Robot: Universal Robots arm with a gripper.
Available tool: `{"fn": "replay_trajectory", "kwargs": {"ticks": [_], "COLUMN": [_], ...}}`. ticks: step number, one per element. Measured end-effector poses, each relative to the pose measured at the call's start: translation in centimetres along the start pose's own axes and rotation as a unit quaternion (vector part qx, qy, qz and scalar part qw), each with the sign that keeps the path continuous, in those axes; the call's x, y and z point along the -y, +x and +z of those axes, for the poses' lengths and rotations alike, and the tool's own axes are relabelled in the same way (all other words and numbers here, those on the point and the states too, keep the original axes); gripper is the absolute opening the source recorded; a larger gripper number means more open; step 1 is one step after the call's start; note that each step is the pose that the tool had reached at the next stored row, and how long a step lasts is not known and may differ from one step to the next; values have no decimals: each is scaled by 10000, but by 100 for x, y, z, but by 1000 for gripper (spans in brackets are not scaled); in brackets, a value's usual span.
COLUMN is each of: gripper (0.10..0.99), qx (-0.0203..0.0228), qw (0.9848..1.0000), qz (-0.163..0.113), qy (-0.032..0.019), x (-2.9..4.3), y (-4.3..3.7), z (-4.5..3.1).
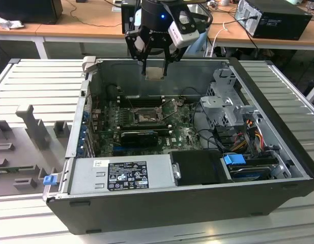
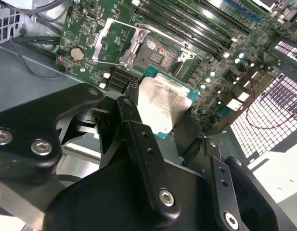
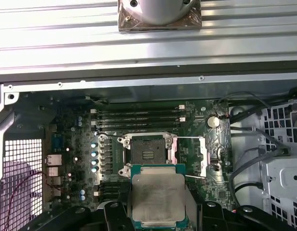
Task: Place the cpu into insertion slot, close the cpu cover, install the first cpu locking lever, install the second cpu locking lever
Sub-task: 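Place the cpu into insertion slot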
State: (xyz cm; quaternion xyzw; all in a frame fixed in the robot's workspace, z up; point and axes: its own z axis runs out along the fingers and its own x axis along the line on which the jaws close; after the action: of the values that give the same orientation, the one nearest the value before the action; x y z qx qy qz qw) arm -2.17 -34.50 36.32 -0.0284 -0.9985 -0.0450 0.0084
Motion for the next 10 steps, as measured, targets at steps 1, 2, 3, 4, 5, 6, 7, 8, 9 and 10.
{"fn": "replay_trajectory", "kwargs": {"ticks": [1,2,3,4,5,6,7,8,9,10], "gripper": [533,533,533,533,533,533,533,533,533,533], "qx": [2,3,4,5,6,7,8,8,9,10], "qw": [10000,10000,10000,10000,10000,10000,10000,10000,9999,9999], "qz": [21,34,45,55,65,79,84,90,100,108], "qy": [0,-1,-1,-1,-1,-2,-2,-2,-2,-2], "x": [0,0,0,0,0,0,0,0,0,0], "y": [0,0,0,0,0,0,0,0,0,0], "z": [0,0,0,0,0,0,0,0,0,0]}}
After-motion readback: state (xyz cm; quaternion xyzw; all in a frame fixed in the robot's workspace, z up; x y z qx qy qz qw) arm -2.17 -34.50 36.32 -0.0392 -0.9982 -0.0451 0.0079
